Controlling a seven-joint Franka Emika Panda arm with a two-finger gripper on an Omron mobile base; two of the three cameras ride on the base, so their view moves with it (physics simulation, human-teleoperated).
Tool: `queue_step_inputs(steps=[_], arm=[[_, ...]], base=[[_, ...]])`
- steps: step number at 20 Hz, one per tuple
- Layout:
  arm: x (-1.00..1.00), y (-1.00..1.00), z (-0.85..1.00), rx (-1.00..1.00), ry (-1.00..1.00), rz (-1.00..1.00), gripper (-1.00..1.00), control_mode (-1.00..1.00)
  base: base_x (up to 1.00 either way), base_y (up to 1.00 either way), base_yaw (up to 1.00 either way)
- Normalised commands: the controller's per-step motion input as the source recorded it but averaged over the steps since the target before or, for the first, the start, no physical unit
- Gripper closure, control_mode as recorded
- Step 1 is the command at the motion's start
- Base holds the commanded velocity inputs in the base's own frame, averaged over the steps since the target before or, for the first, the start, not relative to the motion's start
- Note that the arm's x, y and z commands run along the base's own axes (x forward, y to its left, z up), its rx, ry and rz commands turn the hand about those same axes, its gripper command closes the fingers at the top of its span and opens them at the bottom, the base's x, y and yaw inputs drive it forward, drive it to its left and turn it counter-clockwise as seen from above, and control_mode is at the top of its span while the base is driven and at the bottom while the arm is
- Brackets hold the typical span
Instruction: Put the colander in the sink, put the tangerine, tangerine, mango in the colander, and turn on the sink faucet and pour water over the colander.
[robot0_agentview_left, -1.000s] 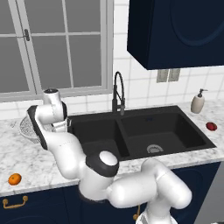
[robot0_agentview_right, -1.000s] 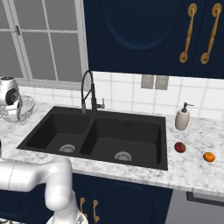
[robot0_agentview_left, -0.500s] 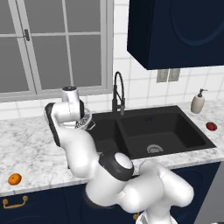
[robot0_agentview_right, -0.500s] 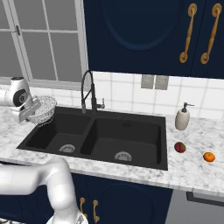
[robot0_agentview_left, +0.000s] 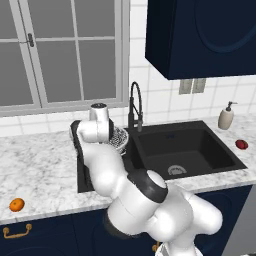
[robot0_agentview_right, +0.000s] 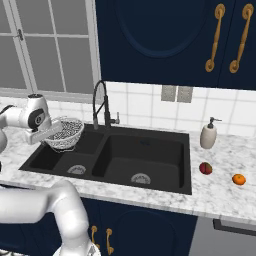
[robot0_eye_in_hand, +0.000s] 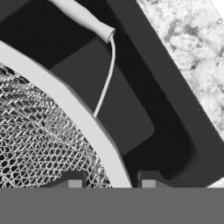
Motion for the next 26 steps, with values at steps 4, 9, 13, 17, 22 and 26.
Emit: queue_step_inputs(steps=[4, 9, 13, 17, 22, 26], arm=[[-0.03, -0.05, -0.25, 0.00, 0.05, -0.59, 1.00, -1.00], [-0.22, 0.02, -0.35, 0.00, 0.00, -0.50, 1.00, -1.00], [-0.18, 0.31, -0.20, 0.00, 0.00, -0.46, 1.00, -1.00], [-0.05, 0.61, -0.06, 0.00, 0.00, -0.40, 1.00, -1.00], [0.00, 0.82, 0.00, 0.00, 0.00, -0.38, 1.00, -1.00], [0.00, 0.78, 0.00, 0.00, 0.00, -0.39, 1.00, -1.00]], base=[[0.00, 0.00, 0.00], [0.00, 0.00, 0.00], [0.00, 0.00, 0.00], [0.00, 0.00, 0.00], [0.00, 0.00, 0.00], [0.00, 0.00, 0.00]])
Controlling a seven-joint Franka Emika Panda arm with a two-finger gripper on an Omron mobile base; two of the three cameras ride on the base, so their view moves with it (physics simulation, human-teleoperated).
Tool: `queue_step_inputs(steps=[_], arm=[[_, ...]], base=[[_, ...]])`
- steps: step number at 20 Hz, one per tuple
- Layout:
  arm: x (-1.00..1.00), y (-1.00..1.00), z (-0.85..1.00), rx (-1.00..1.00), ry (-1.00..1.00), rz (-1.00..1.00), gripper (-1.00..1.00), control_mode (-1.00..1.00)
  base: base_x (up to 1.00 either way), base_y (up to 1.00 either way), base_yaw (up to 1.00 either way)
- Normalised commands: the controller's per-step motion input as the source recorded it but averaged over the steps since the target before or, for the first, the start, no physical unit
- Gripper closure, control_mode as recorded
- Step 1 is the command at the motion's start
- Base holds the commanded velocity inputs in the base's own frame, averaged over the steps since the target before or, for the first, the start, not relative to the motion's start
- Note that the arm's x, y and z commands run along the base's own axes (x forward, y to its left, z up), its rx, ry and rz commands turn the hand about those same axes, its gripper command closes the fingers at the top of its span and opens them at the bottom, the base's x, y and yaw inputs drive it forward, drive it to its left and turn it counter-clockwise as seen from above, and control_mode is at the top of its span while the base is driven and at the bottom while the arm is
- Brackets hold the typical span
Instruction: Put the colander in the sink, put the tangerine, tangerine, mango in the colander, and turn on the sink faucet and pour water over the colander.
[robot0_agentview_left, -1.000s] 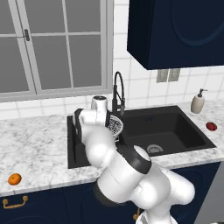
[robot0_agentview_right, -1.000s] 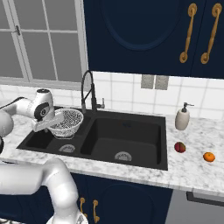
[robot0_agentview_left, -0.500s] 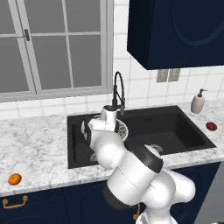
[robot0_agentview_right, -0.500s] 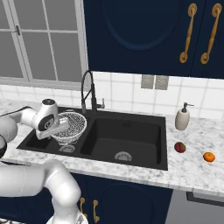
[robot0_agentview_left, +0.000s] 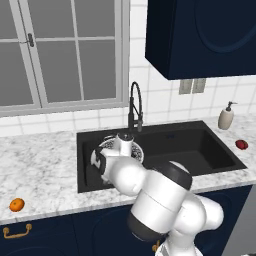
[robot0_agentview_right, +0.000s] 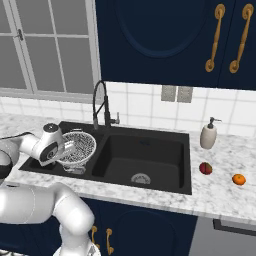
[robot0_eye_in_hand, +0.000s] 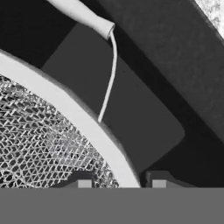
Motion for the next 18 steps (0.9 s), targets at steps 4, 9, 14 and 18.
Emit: queue_step_inputs(steps=[4, 9, 14, 18], arm=[[0.00, 0.78, 0.03, 0.00, 0.00, -0.39, 1.00, -1.00], [0.00, 0.69, 0.05, 0.00, 0.00, -0.34, 1.00, -1.00], [0.16, 0.71, 0.04, 0.00, 0.00, -0.28, 1.00, -1.00], [0.26, 0.79, 0.07, 0.00, 0.00, -0.22, 1.00, -1.00]], base=[[0.00, 0.00, 0.00], [0.00, 0.00, 0.00], [0.00, 0.00, 0.00], [0.00, 0.00, 0.00]])
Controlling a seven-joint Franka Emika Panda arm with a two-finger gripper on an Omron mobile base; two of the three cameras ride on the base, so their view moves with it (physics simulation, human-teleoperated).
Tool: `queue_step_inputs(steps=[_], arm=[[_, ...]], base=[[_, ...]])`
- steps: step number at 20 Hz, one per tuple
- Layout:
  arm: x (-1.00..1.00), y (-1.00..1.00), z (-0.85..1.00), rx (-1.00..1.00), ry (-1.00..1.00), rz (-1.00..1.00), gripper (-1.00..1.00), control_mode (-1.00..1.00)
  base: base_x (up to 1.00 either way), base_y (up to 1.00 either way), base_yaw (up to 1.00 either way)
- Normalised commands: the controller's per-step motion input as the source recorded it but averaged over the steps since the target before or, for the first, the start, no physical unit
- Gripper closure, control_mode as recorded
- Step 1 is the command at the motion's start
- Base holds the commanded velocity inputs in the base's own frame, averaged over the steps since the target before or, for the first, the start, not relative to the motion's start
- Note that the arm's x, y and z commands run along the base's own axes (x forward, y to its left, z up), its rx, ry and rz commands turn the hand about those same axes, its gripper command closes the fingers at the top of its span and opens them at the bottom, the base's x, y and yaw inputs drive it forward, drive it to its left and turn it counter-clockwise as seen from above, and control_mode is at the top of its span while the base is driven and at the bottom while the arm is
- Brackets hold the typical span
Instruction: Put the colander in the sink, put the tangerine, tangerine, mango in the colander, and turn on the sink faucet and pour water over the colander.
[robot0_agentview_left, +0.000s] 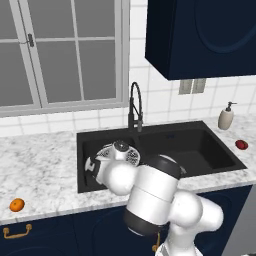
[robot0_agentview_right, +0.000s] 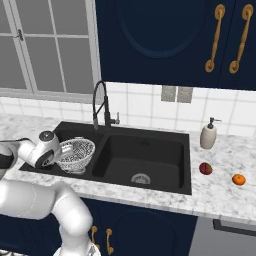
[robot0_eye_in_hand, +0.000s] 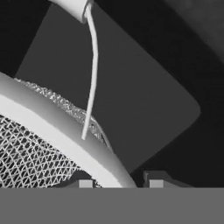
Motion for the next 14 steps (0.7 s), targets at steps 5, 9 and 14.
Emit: queue_step_inputs(steps=[5, 9, 14], arm=[[0.09, 0.79, 0.01, 0.00, 0.00, -0.20, 1.00, -1.00], [0.14, 0.76, 0.00, 0.00, 0.00, -0.20, 1.00, -1.00], [0.42, 0.48, 0.00, 0.00, 0.00, -0.20, 1.00, -1.00]], base=[[0.00, 0.00, 0.00], [0.00, 0.00, 0.00], [0.00, 0.00, 0.00]])
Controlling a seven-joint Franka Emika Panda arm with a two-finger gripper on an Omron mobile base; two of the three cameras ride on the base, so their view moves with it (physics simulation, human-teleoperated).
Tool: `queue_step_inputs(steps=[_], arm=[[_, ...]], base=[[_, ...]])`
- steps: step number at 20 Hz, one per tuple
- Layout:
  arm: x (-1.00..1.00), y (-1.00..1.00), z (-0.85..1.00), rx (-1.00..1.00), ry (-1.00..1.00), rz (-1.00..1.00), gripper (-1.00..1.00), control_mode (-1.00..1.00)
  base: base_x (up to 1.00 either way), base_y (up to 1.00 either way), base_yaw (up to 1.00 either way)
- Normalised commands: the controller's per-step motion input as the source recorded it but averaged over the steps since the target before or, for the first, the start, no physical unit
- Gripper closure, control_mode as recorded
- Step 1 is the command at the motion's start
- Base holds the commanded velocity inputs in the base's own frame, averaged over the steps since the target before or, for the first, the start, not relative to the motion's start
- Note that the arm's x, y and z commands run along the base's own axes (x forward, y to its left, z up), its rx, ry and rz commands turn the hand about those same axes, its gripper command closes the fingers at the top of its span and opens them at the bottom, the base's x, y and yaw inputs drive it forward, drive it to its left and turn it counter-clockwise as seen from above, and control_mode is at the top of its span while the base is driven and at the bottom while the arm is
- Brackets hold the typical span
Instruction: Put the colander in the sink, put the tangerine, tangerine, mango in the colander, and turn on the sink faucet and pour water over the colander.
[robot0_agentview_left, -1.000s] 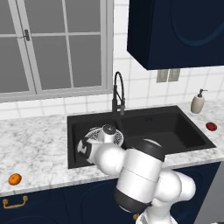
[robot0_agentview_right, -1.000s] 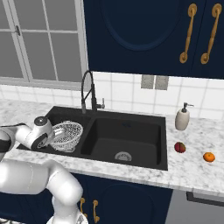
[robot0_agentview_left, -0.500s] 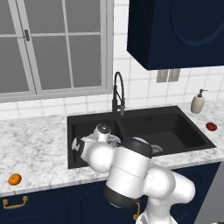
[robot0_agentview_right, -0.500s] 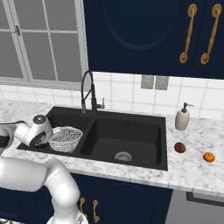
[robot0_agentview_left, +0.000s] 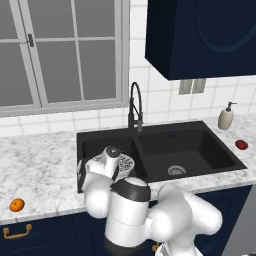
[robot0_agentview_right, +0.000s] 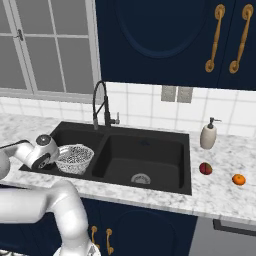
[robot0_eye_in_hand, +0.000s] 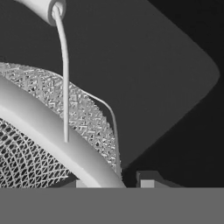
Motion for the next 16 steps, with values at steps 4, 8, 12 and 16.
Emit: queue_step_inputs(steps=[4, 8, 12, 16], arm=[[0.77, 0.28, 0.00, 0.00, 0.00, -0.16, 1.00, -1.00], [0.71, 0.33, 0.00, 0.00, 0.00, -0.15, 1.00, -1.00], [0.24, 0.21, -0.03, -0.01, 0.00, -0.16, 1.00, -1.00], [-0.02, 0.23, -0.04, -0.07, 0.00, -0.22, -1.00, -1.00]], base=[[0.00, 0.00, 0.00], [0.00, 0.00, 0.00], [0.00, 0.00, 0.00], [0.00, 0.00, 0.00]])
